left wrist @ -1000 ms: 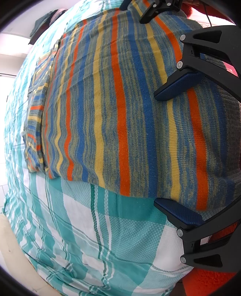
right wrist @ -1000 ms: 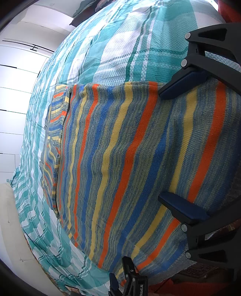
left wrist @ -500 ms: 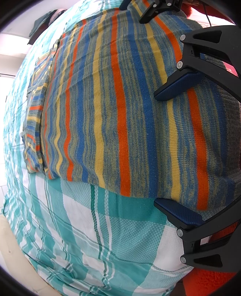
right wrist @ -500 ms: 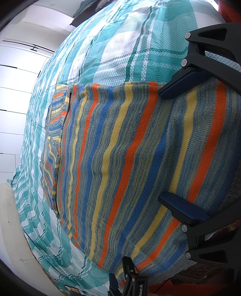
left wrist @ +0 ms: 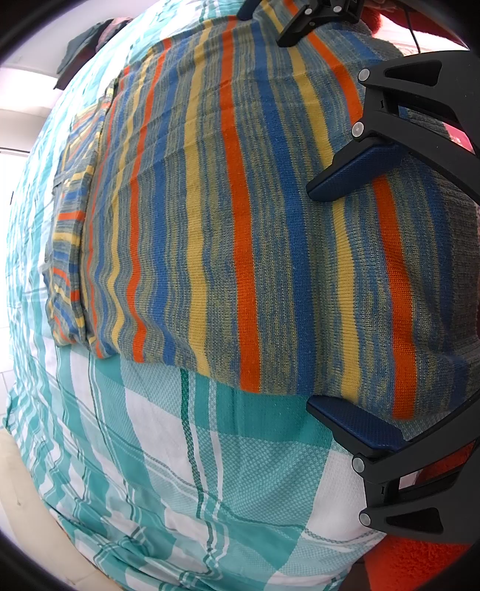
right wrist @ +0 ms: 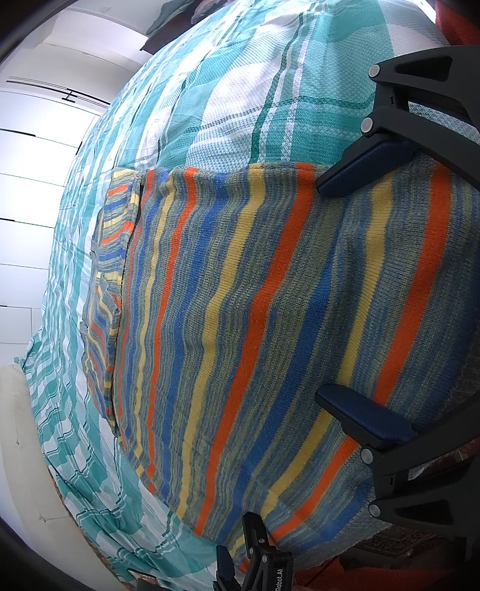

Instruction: Fold small clothes

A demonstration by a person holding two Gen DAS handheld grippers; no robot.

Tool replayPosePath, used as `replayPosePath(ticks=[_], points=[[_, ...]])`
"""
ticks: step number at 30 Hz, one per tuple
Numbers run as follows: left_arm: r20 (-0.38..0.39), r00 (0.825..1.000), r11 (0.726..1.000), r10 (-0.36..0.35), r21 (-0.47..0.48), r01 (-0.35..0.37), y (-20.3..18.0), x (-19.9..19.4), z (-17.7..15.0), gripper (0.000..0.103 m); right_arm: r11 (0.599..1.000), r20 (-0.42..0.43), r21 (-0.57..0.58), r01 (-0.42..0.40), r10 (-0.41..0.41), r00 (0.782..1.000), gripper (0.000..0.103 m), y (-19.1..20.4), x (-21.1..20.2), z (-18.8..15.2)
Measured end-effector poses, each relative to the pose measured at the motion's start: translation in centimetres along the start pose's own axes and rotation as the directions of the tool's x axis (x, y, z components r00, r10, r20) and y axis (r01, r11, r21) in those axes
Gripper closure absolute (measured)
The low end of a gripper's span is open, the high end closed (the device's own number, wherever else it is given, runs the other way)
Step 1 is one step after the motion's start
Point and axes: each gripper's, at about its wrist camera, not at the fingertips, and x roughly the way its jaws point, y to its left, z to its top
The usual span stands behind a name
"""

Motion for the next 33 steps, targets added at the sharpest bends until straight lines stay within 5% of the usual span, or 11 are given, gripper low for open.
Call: replayPosePath(ticks=[21, 25, 27, 30, 33], points=[[-0.004, 1.0, 1.0, -0.002, 0.0, 0.002, 0.0, -0.1, 0.1, 0.001, 1.0, 0.005, 0.0, -0.002, 0.002, 1.0, 0.002, 0.1, -0.1, -0.1], [-0.024, 0.996, 0.994, -0.086, -0.07, 0.084, 2.4, -2.3, 1.0, 0.003, 0.994, -0.037, 0.048, -0.098, 0.1, 0.994, 0.004, -1.6, -1.2, 1.8], [0.042, 0.987, 0.966, -0.157, -0.199, 0.162, 6.2, -4.6, 0.9, 0.002, 0.972, 0.043, 0.153, -0.177, 0.172, 0.984, 0.009, -4.4, -3.7, 2.8], [0.027, 0.968, 0.903, -0.25, -0.354, 0.243, 10.9, -4.9, -0.3, 0.003, 0.928, 0.144, 0.298, -0.226, 0.19, 0.971, 0.008, -9.8, -7.4, 3.3], [-0.035, 0.934, 0.862, -0.356, -0.397, 0.314, 12.2, -4.1, -2.1, 0.007, 0.886, 0.006, 0.379, -0.266, 0.286, 0.958, 0.008, -14.1, -7.0, 3.1]])
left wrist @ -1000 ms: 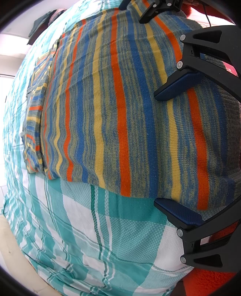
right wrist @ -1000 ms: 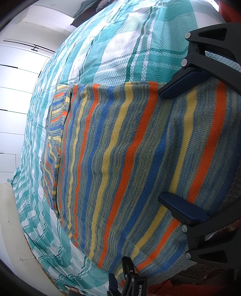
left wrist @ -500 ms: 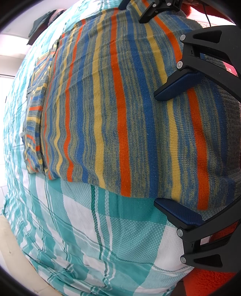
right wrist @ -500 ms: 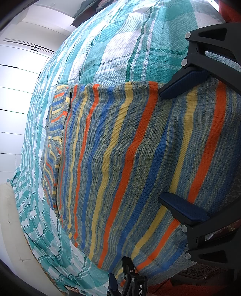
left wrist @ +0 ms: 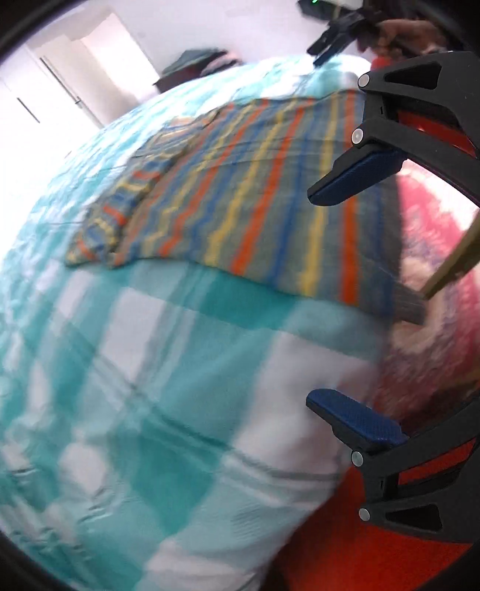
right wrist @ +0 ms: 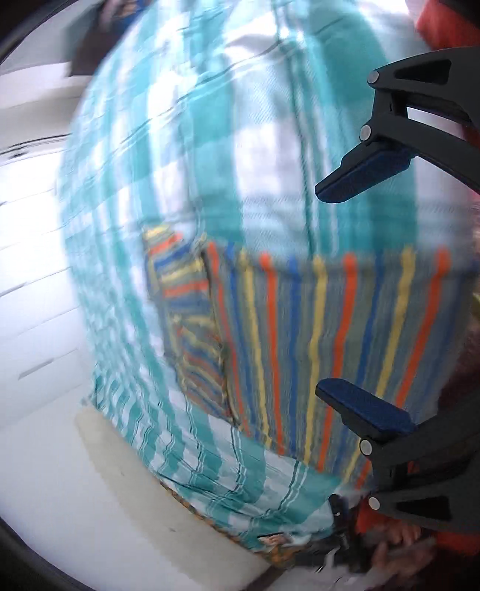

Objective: Fold small clothes
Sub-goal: 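Grasp the sweater hem with the left gripper while the right gripper grasps it too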

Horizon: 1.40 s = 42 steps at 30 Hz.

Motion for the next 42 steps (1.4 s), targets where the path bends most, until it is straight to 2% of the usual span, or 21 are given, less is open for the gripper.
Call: replayPosePath(ticks=[2, 3, 5, 7, 9, 10, 11, 12, 13, 14, 15, 18, 21, 24, 26, 29, 34, 38, 42], points=[[-0.056, 0.998, 0.999, -0.004, 0.052, 0.006, -0.6, 0.7, -1.2, 0.016, 0.998, -0.142, 0.042, -0.037, 0.043, 0.989, 0.008, -1.6, 0.7, -0.3], [-0.085, 0.996, 0.996, -0.001, 0.089, 0.009, -1.3, 1.2, -1.6, 0.02, 0.996, -0.214, 0.051, -0.069, 0.078, 0.974, 0.01, -1.9, 1.2, -0.8], [-0.124, 0.992, 0.986, 0.019, 0.165, 0.002, -2.8, 2.1, -2.2, 0.022, 0.994, -0.303, 0.013, -0.105, 0.104, 0.947, 0.014, -1.6, 2.2, -2.1], [-0.159, 0.986, 0.974, 0.05, 0.224, -0.013, -3.9, 3.0, -2.7, 0.029, 0.993, -0.361, -0.054, -0.109, 0.082, 0.929, 0.017, -0.8, 3.5, -3.4], [-0.218, 0.973, 0.969, 0.076, 0.248, -0.02, -4.2, 3.8, -3.1, 0.048, 0.99, -0.413, -0.07, -0.12, 0.08, 0.907, 0.028, -0.3, 5.1, -4.2], [-0.259, 0.963, 0.967, 0.079, 0.256, -0.01, -4.2, 4.2, -3.5, 0.054, 0.99, -0.446, -0.061, -0.13, 0.089, 0.891, 0.03, -0.2, 6.0, -4.6], [-0.284, 0.956, 0.965, 0.077, 0.261, 0.0, -4.3, 4.3, -3.7, 0.073, 0.987, -0.484, -0.056, -0.148, 0.103, 0.869, 0.037, 0.1, 6.9, -4.9], [-0.314, 0.946, 0.963, 0.079, 0.269, 0.009, -4.3, 4.5, -4.0, 0.097, 0.985, -0.501, -0.063, -0.163, 0.11, 0.859, 0.051, 0.3, 7.3, -5.1], [-0.327, 0.941, 0.962, 0.087, 0.272, 0.005, -4.2, 4.5, -4.2, 0.097, 0.982, -0.503, -0.076, -0.171, 0.11, 0.857, 0.062, 0.8, 7.3, -5.4], [-0.322, 0.941, 0.962, 0.099, 0.274, -0.007, -4.0, 4.2, -4.3, 0.098, 0.982, -0.493, -0.079, -0.172, 0.112, 0.863, 0.09, 0.7, 7.1, -5.6], [-0.318, 0.943, 0.963, 0.096, 0.271, -0.006, -4.0, 3.8, -4.2, 0.098, 0.982, -0.474, -0.048, -0.182, 0.139, 0.87, 0.096, 0.2, 6.8, -5.3], [-0.293, 0.956, 0.975, 0.012, 0.214, 0.054, -3.7, 1.3, -3.3, 0.099, 0.967, -0.388, 0.044, -0.251, 0.248, 0.887, 0.096, -1.1, 4.8, -4.2], [-0.238, 0.967, 0.979, -0.094, 0.152, 0.133, -3.7, -0.9, -1.2, 0.099, 0.929, -0.282, 0.133, -0.345, 0.369, 0.886, 0.096, -2.1, 3.0, -2.2], [-0.14, 0.976, 0.975, -0.166, 0.124, 0.183, -4.3, -2.6, 2.5, 0.099, 0.887, -0.154, 0.182, -0.424, 0.452, 0.879, 0.096, -2.8, 2.4, 0.4], [-0.06, 0.98, 0.973, -0.189, 0.121, 0.195, -5.0, -3.0, 5.8, 0.099, 0.865, -0.055, 0.195, -0.462, 0.48, 0.876, 0.096, -3.1, 2.7, 3.3], [0.039, 0.983, 0.979, -0.177, 0.112, 0.172, -6.1, -2.0, 11.2, 0.099, 0.867, 0.019, 0.182, -0.464, 0.469, 0.883, 0.096, -2.1, 4.1, 7.2], [0.108, 0.983, 0.987, -0.152, 0.074, 0.144, -8.3, 1.9, 19.5, 0.099, 0.866, 0.108, 0.178, -0.467, 0.454, 0.884, 0.096, -1.3, 7.8, 14.8], [0.107, 0.99, 0.993, -0.096, 0.083, 0.087, -10.5, 6.8, 25.5, 0.099, 0.864, 0.13, 0.193, -0.465, 0.447, 0.885, 0.096, -2.5, 12.0, 20.6], [0.082, 0.997, 0.992, -0.01, 0.127, -0.001, -12.3, 12.5, 30.1, 0.098, 0.862, 0.134, 0.257, -0.437, 0.416, 0.9, 0.096, -4.9, 16.6, 24.2]])
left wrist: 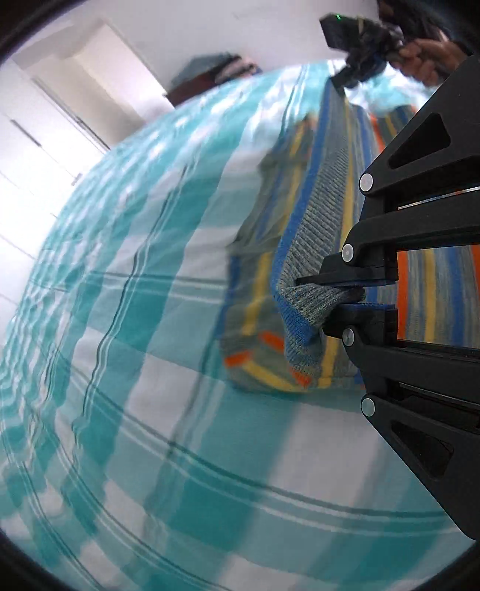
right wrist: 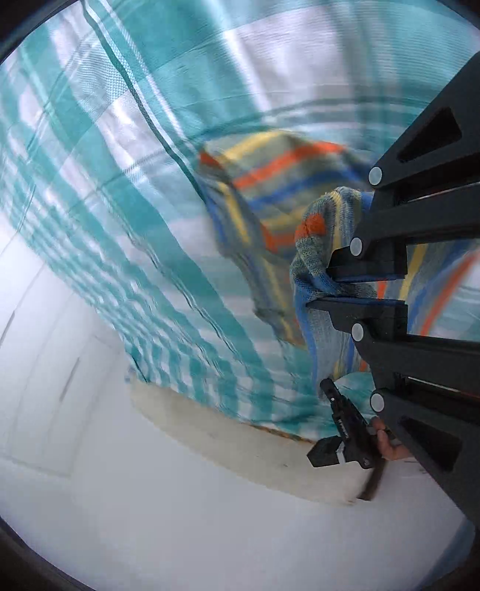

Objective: Fold small clothes
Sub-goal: 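Grasp the sweater hem with the left gripper while the right gripper grasps it too, then lift the hem with both grippers and fold it over toward the collar, then open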

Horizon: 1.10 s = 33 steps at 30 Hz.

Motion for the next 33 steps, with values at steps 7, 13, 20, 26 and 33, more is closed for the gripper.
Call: replayPosePath(ticks=[7, 13, 20, 26, 33], points=[[0.005, 0.996, 0.987, 0.09, -0.131, -0.089, 2.6, 3.9, 4.3, 0.047, 0.98, 0.144, 0.188, 0.06, -0.088, 0.986, 0.052, -5.4, 2.6, 4.1], [-0.01, 1.0, 0.999, 0.017, -0.036, -0.017, 4.5, -2.2, -1.1, 0.039, 0.979, 0.058, -0.077, 0.188, -0.184, 0.981, 0.052, -1.4, -0.1, 2.5], [-0.137, 0.991, 1.0, 0.011, 0.029, -0.007, 5.2, -5.0, -14.0, 0.034, 0.917, -0.158, -0.304, 0.259, -0.317, 0.935, 0.052, 0.8, -1.0, -8.9], [-0.143, 0.99, 0.998, -0.02, -0.061, 0.012, 5.7, -5.9, -15.7, 0.097, 0.947, -0.203, -0.182, 0.263, -0.298, 0.933, 0.096, -1.0, -1.7, -10.0], [-0.189, 0.98, 0.998, 0.06, -0.014, -0.064, 5.0, -4.1, -15.3, 0.09, 0.909, -0.251, -0.228, 0.35, -0.402, 0.88, 0.097, -2.5, 0.0, -10.9]])
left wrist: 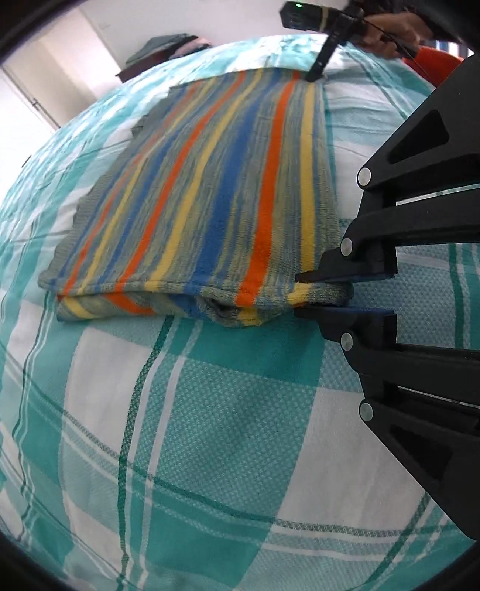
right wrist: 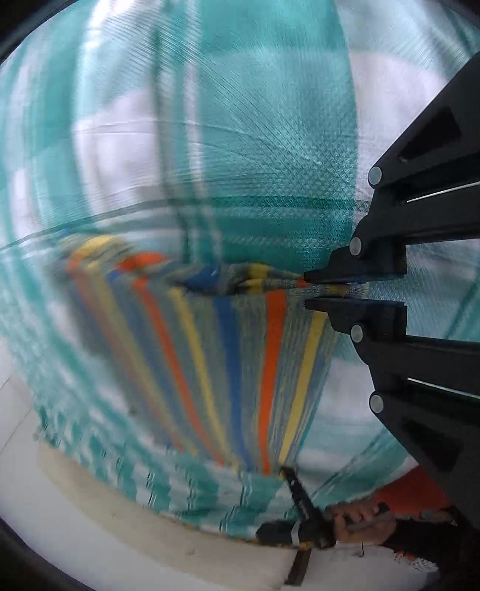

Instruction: Fold small clothes

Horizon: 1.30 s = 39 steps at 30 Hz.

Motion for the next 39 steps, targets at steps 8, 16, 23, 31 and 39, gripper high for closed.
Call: replayPosePath(ticks=[8, 16, 23, 31, 39], points=[[0.148, 0.989, 1.0, 0.004, -0.016, -0.001, 1.1, -3.9, -2.0, 0.034, 0.977, 0.101, -0.081, 0.199, -0.191, 0.977, 0.051, 1.6, -5.5, -1.6], [0.147, 0.989, 0.999, 0.001, -0.043, 0.005, 0.9, -1.8, -1.4, 0.037, 0.941, 0.172, -0.215, 0.26, -0.226, 0.959, 0.043, 9.0, -8.3, 0.5], [0.153, 0.988, 0.999, 0.017, -0.031, -0.012, 1.5, -1.7, -1.2, 0.04, 0.93, 0.134, -0.28, 0.237, -0.206, 0.969, 0.043, 13.3, -4.8, 0.6], [0.161, 0.987, 1.0, 0.026, 0.002, -0.026, 1.2, -1.8, -1.1, 0.041, 0.903, 0.112, -0.359, 0.236, -0.209, 0.971, 0.043, 17.8, -1.9, 1.7], [0.162, 0.985, 0.997, -0.066, -0.03, 0.072, 0.7, -0.8, -0.3, 0.08, 0.84, 0.092, -0.495, 0.221, -0.202, 0.975, 0.043, 26.9, 4.0, 6.9]])
